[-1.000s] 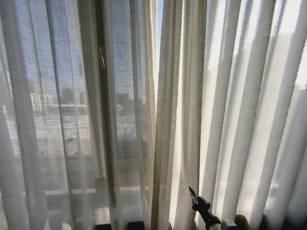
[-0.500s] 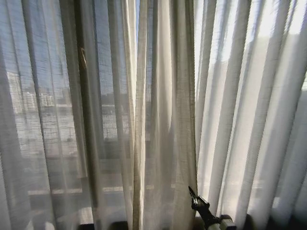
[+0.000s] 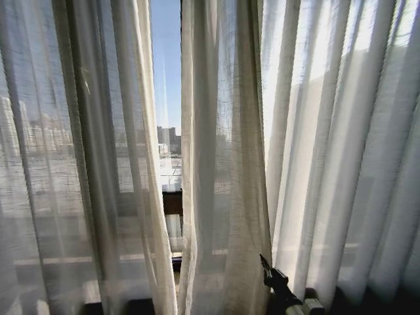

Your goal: Open the curtains by pulling them apart, changing their state from closed to fully open.

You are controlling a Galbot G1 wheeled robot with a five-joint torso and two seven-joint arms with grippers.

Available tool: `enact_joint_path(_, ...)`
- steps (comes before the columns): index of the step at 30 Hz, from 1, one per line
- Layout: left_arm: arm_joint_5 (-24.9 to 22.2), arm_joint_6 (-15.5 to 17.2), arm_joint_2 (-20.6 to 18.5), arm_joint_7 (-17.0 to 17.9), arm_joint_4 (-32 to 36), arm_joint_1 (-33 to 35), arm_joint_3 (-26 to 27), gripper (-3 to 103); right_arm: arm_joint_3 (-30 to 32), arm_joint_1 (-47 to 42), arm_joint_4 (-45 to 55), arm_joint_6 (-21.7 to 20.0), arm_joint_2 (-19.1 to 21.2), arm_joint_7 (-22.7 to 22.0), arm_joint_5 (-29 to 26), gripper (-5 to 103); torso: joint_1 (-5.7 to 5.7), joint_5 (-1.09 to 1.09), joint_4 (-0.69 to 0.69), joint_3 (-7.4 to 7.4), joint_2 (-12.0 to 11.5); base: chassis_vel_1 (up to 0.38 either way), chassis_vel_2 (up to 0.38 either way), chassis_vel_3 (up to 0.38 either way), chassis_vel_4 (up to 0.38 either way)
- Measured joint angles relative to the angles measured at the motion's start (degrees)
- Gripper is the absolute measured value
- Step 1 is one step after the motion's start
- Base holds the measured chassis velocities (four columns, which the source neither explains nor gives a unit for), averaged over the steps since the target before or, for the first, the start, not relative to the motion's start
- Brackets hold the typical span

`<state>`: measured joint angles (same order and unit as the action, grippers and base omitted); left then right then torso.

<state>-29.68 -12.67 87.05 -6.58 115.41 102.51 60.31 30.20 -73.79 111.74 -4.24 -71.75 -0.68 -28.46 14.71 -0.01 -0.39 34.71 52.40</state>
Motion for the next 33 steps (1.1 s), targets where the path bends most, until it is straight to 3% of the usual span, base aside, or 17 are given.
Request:
enact_joint_path(16,0.1,0.0,0.5,-0.1,0.1,0.3,-0.1,100,-0.4,1.3,-1.6,0.3,0.0,0.1,0.9,0,-0.01,0.0,0.0,0.0,0.0,-0.221,-0.299,0.222,0.289)
enact_joint_path(33,-0.1,-0.8,0.7,-0.4,0.5,1.3,-0.2,100,0.5,0.5,-1.3,0.2,0.4,0.5,1.0,0,0.0,-0.01,-0.01,0.0,0.0,-0.068,-0.071,0.073,0.073)
